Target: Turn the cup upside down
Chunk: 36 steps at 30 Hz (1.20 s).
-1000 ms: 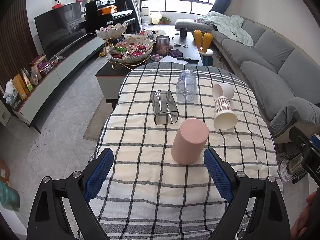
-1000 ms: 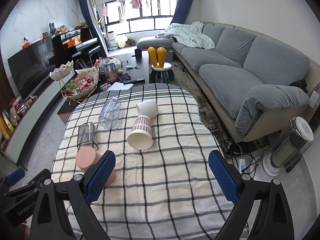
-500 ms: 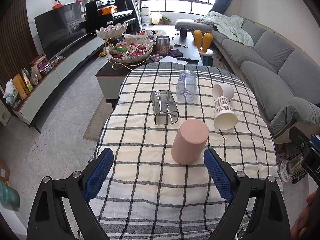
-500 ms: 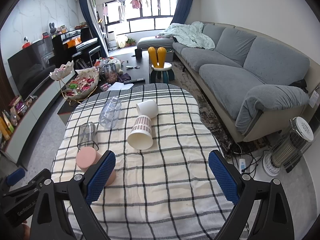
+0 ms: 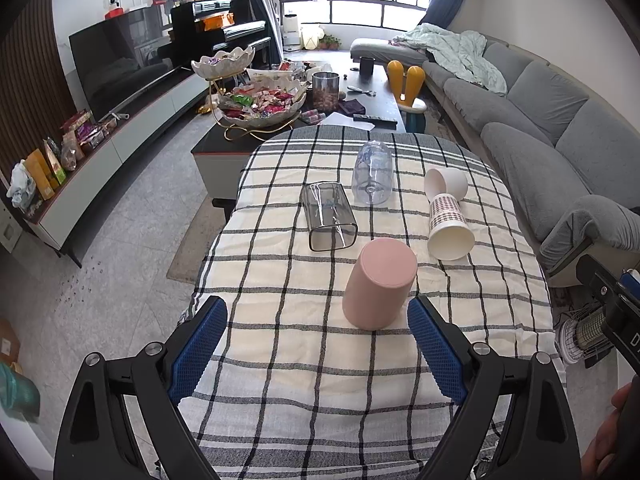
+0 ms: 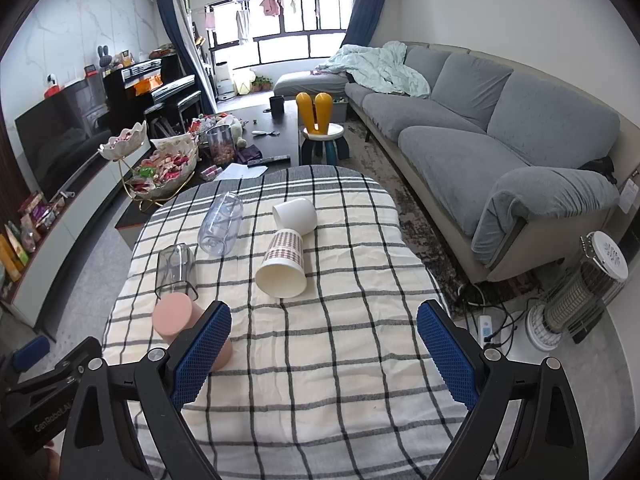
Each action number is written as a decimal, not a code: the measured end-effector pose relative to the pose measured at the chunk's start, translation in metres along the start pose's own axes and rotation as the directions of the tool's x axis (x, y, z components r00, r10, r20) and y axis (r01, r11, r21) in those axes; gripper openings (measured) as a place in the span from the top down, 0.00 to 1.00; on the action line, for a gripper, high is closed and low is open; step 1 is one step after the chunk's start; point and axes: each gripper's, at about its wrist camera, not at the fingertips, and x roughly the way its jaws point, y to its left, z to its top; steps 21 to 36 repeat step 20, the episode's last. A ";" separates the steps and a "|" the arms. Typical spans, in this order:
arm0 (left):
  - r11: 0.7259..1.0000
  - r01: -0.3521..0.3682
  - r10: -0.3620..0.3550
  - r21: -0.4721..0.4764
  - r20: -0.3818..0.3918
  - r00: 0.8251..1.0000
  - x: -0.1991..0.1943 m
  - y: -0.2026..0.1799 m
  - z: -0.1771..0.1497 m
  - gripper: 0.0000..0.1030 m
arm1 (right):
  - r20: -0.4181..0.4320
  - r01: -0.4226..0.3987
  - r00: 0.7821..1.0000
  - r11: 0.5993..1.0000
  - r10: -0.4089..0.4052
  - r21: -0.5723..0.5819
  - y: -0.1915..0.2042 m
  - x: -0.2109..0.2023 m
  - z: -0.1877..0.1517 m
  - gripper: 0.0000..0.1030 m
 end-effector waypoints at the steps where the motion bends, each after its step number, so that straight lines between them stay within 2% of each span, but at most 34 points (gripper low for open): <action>1: 1.000 0.000 0.000 0.000 0.000 1.000 0.000 0.000 0.000 0.10 | 0.001 0.000 1.000 1.000 0.000 -0.001 0.000 0.000 0.000 0.08; 36: 1.000 -0.011 0.011 -0.002 -0.001 1.000 -0.002 0.004 0.004 0.09 | -0.003 -0.002 1.000 1.000 0.002 0.002 -0.001 0.001 0.001 0.08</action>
